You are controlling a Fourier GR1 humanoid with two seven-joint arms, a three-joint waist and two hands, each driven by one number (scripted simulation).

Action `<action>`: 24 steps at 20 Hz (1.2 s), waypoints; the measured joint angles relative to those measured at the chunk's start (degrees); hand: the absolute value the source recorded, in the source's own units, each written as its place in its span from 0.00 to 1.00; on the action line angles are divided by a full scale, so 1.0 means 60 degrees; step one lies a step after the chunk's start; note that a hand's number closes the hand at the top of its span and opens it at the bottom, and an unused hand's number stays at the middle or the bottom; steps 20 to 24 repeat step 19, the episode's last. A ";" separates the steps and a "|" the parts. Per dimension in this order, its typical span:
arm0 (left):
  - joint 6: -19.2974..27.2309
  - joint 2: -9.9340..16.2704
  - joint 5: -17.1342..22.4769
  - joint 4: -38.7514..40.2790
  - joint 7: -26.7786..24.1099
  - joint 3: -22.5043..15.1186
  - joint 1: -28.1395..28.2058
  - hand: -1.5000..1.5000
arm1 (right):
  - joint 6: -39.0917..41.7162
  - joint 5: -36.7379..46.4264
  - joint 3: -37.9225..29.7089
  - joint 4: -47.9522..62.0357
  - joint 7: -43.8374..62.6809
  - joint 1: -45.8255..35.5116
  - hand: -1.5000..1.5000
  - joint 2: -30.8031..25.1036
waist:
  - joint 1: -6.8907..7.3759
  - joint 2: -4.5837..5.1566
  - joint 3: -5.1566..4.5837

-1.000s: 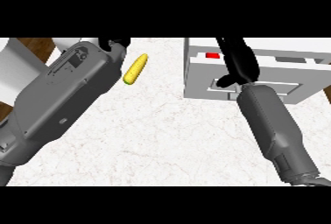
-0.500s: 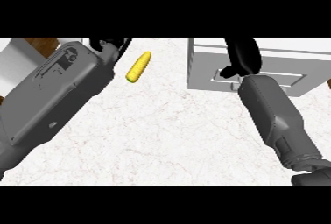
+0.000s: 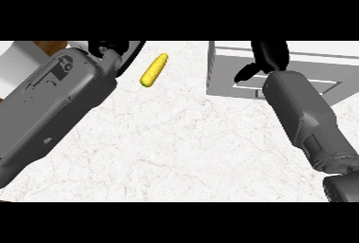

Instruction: Pick up the can, place it into the drawer and close the drawer

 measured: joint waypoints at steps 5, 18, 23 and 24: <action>-0.0039 0.0161 -0.0066 -0.0351 0.0165 -0.0036 0.0234 0.00 | 0.0339 -0.0035 -0.0078 0.0419 -0.0122 -0.0413 0.00 0.0062 | 0.0123 0.0035 0.0009; 0.0085 0.0411 -0.0164 -0.0990 0.0458 0.0041 0.0489 0.00 | 0.2282 -0.3085 -0.2898 0.0572 -0.2586 -0.0867 0.00 0.0245 | -0.0021 0.0074 0.0034; 0.0118 0.0420 -0.0183 -0.1060 0.0499 0.0016 0.0529 0.00 | 0.2452 -0.3307 -0.3096 0.0551 -0.2732 -0.0907 0.00 0.0205 | -0.0007 0.0047 0.0025; 0.0118 0.0420 -0.0183 -0.1060 0.0499 0.0016 0.0529 0.00 | 0.2452 -0.3307 -0.3096 0.0551 -0.2732 -0.0907 0.00 0.0205 | -0.0007 0.0047 0.0025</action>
